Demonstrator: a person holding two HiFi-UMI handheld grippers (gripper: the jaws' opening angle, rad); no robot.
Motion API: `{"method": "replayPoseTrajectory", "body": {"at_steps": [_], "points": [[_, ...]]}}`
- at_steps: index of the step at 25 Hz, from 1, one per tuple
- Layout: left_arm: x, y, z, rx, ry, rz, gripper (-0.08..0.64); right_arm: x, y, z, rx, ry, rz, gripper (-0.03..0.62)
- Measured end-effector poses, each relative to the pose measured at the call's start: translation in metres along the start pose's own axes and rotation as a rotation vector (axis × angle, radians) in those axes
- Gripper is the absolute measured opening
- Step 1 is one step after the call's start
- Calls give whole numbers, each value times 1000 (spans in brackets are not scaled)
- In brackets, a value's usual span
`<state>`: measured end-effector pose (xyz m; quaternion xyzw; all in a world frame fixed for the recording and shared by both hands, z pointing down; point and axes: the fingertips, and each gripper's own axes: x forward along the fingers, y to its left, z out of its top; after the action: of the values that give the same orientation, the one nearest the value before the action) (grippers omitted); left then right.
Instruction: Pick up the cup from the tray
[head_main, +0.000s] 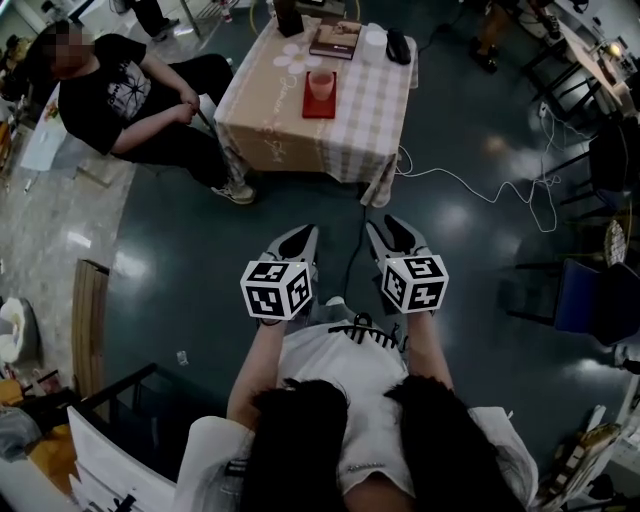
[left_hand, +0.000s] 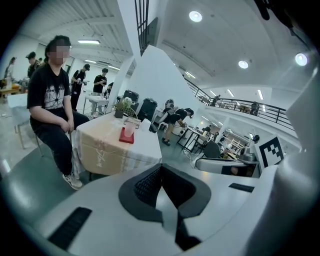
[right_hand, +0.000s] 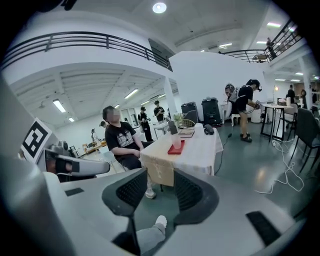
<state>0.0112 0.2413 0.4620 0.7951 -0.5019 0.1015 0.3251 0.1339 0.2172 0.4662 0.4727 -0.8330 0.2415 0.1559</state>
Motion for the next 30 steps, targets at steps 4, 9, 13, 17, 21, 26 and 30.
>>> {"method": "replayPoseTrajectory", "body": {"at_steps": [4, 9, 13, 17, 21, 26, 30], "points": [[17, 9, 13, -7, 1, -6, 6, 10, -10, 15, -1, -6, -17, 161], [43, 24, 35, -16, -4, 0, 6, 29, -21, 30, -20, 5, -22, 183], [61, 38, 54, -8, 1, 3, 6, 51, -27, 42, -28, 30, -24, 195], [81, 55, 75, 10, 16, 13, 6, 78, -31, 58, -25, 36, -23, 206], [97, 76, 88, 10, 39, 15, 6, 105, -35, 69, -5, 44, -42, 210], [111, 97, 110, 22, 63, -17, 6, 135, -31, 86, -5, 59, -54, 221], [122, 118, 125, 30, 82, -17, 6, 155, -29, 100, 14, 62, -78, 239]]}}
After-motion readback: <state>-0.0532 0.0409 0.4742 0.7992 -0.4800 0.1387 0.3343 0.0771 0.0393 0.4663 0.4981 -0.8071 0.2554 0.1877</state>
